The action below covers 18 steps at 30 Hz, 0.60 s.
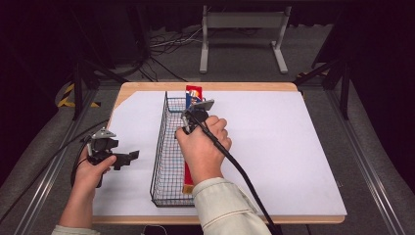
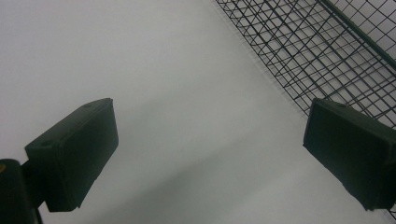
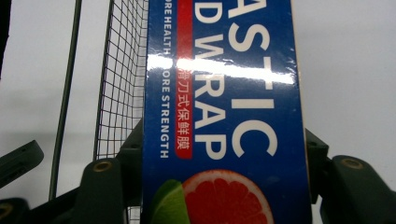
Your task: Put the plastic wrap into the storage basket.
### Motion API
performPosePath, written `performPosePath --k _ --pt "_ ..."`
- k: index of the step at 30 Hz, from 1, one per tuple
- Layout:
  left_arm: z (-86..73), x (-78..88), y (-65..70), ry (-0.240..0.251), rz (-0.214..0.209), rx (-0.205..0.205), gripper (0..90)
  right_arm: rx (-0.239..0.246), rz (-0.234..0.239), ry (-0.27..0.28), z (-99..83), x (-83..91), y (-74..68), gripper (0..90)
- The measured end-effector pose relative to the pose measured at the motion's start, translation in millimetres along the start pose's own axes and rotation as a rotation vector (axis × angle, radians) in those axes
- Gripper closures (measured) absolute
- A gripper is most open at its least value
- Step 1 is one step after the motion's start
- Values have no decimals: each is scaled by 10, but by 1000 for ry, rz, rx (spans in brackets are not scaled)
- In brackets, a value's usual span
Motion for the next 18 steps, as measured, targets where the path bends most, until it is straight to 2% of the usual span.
performPosePath --k 7,18 --pt "-4 -29 -1 -16 11 -12 38 -14 5 0 -36 -104 -60 404" --pt "-5 -38 -3 -17 12 -13 38 -20 -26 8 -75 -274 -66 404"
Point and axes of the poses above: each handheld gripper's, and its own axes: x roughly backward along the jaws, z roughly out of its top, y roughly to its right, the point moved 5 cm from there along -x, roughly forward along the jaws, and after that the axes turned 6 degrees about -x, right-handed, at the moved point
